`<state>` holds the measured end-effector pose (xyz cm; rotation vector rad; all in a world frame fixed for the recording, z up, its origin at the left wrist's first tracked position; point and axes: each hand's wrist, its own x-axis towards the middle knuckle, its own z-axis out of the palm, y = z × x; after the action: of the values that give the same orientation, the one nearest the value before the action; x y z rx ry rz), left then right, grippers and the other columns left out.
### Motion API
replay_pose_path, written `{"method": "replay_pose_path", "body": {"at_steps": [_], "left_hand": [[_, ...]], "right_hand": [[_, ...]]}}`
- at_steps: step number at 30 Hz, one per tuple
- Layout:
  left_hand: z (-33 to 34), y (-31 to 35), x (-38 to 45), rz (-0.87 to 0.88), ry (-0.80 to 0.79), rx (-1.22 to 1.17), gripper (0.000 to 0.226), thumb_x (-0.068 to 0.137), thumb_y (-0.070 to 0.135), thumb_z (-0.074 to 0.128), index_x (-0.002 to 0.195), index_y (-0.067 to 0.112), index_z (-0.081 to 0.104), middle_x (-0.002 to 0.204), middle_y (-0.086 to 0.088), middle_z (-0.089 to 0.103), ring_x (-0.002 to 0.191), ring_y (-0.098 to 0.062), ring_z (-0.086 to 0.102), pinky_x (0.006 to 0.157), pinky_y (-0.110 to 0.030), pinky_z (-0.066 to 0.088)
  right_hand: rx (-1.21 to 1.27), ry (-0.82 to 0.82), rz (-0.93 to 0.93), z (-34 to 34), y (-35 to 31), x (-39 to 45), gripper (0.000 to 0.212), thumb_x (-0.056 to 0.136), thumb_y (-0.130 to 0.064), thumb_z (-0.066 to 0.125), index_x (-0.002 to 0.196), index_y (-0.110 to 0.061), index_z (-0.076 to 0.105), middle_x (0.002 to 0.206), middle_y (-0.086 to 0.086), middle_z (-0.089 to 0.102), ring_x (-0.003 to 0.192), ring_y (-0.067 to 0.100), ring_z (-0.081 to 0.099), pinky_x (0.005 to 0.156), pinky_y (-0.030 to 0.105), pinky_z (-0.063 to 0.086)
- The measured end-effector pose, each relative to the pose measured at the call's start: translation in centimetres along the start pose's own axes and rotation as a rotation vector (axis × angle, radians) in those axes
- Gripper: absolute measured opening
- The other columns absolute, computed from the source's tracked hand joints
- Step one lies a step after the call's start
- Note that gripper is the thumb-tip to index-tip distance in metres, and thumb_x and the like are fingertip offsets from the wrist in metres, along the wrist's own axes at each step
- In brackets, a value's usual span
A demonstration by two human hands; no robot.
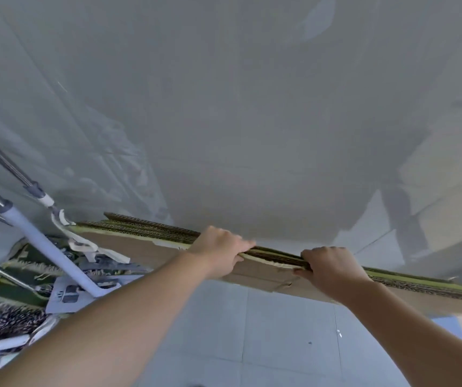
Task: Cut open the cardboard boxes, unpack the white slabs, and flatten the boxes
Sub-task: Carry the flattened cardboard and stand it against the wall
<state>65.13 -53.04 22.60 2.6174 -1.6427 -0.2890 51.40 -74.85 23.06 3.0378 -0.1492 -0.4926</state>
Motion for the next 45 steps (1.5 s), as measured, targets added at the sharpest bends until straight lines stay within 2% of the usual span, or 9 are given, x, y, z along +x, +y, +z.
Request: {"method": "replay_pose_path", "body": {"at_steps": [5,8,12,15,19,26,30,35,45], "left_hand": [[5.6,-1.6,1.1,-0.032,0.003,-0.032,0.042,0.095,0.033,0.049,0.137,0.036,0.044,0.111,0.01,0.066,0.102,-0.018,0.061,0.066,-0.029,0.032],[7.9,-3.0,3.0,-0.08,-0.006,-0.073,0.043,0.096,0.033,0.051,0.138,0.037,0.043,0.118,0.011,0.065,0.108,-0.017,0.06,0.08,-0.029,0.044],[11.7,-5.4,6.4,-0.196,-0.016,-0.106,0.045,0.094,0.037,0.052,0.138,0.043,0.041,0.126,0.009,0.062,0.115,-0.02,0.056,0.085,-0.026,0.042],[15.5,-6.2,7.6,-0.251,-0.072,-0.128,0.046,0.094,0.036,0.053,0.137,0.046,0.04,0.127,0.008,0.061,0.116,-0.021,0.054,0.079,-0.023,0.037],[19.1,-6.3,8.3,-0.253,-0.099,-0.145,0.044,0.095,0.036,0.051,0.137,0.046,0.04,0.129,0.006,0.06,0.117,-0.024,0.053,0.087,-0.026,0.042],[19.6,-7.0,10.3,-0.208,-0.114,-0.108,0.045,0.095,0.034,0.053,0.138,0.04,0.042,0.132,0.008,0.057,0.118,-0.022,0.053,0.09,-0.033,0.045],[19.4,-7.5,10.9,-0.205,-0.068,-0.131,0.045,0.095,0.027,0.055,0.138,0.032,0.044,0.136,0.006,0.051,0.119,-0.021,0.049,0.091,-0.036,0.044],[20.2,-6.9,11.3,-0.305,0.061,-0.094,0.05,0.091,0.027,0.06,0.138,0.022,0.043,0.134,0.002,0.049,0.122,-0.021,0.044,0.089,-0.034,0.041],[20.4,-5.7,11.8,-0.327,0.184,-0.026,0.051,0.084,0.019,0.069,0.131,0.012,0.049,0.128,-0.007,0.05,0.116,-0.027,0.046,0.096,-0.036,0.036]], "right_hand": [[-0.003,-0.035,-0.076,4.9,0.4,3.4,0.034,0.095,-0.057,0.039,0.085,-0.025,0.045,0.079,-0.005,0.055,0.077,0.022,0.055,0.062,0.031,0.032],[0.039,-0.054,-0.076,6.6,1.1,6.5,0.033,0.094,-0.056,0.042,0.085,-0.024,0.045,0.088,-0.001,0.061,0.084,0.024,0.058,0.064,0.03,0.032],[0.077,-0.081,-0.023,9.0,1.6,11.3,0.03,0.092,-0.056,0.048,0.09,-0.027,0.053,0.098,0.0,0.063,0.093,0.025,0.061,0.065,0.03,0.035],[0.052,-0.126,-0.01,11.9,1.4,13.0,0.034,0.092,-0.056,0.047,0.096,-0.024,0.059,0.096,-0.001,0.064,0.085,0.022,0.058,0.064,0.029,0.036],[0.045,-0.172,-0.013,15.0,1.4,14.0,0.032,0.094,-0.054,0.046,0.094,-0.024,0.057,0.095,-0.001,0.065,0.082,0.022,0.055,0.063,0.029,0.036],[0.154,-0.16,0.04,16.5,2.1,14.9,0.031,0.09,-0.056,0.052,0.093,-0.025,0.057,0.082,-0.004,0.054,0.091,0.022,0.059,0.063,0.029,0.038],[0.253,-0.069,0.104,17.0,2.4,15.5,0.035,0.089,-0.055,0.053,0.103,-0.024,0.056,0.092,-0.001,0.056,0.093,0.022,0.058,0.064,0.03,0.038],[0.136,0.085,0.139,17.7,3.9,15.2,0.047,0.085,-0.06,0.057,0.11,-0.02,0.057,0.099,-0.001,0.062,0.091,0.023,0.059,0.066,0.03,0.037],[0.119,0.124,0.173,18.4,5.7,15.0,0.031,0.088,-0.04,0.063,0.107,-0.015,0.058,0.107,0.004,0.061,0.1,0.027,0.056,0.077,0.033,0.038]]}}
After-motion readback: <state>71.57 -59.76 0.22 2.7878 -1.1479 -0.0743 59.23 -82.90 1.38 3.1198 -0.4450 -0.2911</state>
